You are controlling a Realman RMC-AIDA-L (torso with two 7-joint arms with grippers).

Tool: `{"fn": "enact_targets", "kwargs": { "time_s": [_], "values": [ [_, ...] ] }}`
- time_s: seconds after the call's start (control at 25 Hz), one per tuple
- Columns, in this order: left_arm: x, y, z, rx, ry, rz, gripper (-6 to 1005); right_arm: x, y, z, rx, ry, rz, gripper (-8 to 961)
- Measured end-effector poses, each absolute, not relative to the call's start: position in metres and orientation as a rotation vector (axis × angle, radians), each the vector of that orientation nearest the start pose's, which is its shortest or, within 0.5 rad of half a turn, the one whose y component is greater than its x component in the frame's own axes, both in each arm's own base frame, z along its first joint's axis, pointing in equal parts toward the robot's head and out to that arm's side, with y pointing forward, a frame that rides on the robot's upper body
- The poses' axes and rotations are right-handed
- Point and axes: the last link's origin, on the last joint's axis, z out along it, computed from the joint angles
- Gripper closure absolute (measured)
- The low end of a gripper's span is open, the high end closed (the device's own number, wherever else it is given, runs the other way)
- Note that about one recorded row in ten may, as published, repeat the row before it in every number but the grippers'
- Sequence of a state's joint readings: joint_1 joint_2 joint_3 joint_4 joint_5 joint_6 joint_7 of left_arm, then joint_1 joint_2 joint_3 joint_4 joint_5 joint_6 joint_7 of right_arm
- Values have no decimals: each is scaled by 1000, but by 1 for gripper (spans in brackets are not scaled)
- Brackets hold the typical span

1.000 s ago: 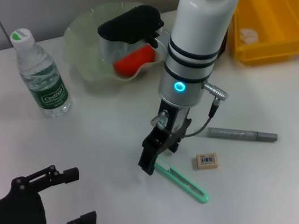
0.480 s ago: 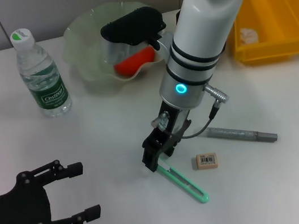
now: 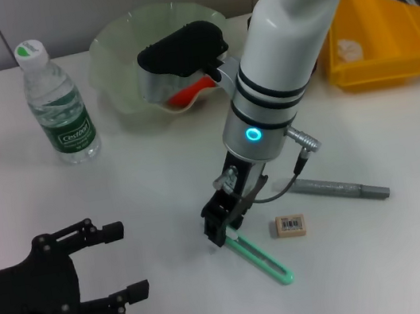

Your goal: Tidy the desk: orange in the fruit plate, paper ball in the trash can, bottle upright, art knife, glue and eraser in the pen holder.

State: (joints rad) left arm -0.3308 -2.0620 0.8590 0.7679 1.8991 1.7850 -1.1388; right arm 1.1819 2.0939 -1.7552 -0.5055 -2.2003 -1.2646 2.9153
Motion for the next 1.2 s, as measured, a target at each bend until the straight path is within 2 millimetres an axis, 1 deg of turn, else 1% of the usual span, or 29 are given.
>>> {"fn": "enact_targets", "kwargs": {
  "time_s": [0.64, 0.84, 0.96, 1.2],
  "values": [
    [-274, 266, 3, -2896, -246, -768, 172, 120, 372, -122, -2615, 1246, -708, 590],
    [-271, 270, 0, -2897, -236, -775, 172, 125, 371, -123, -2621, 1249, -710, 669],
    [-269, 272, -3, -2904, -240, -789, 172, 126, 370, -123, -2626, 1244, -716, 800],
    [-268, 274, -3, -2901, -238, -783, 172, 126, 368, -123, -2647, 1223, -722, 799]
  ]
}}
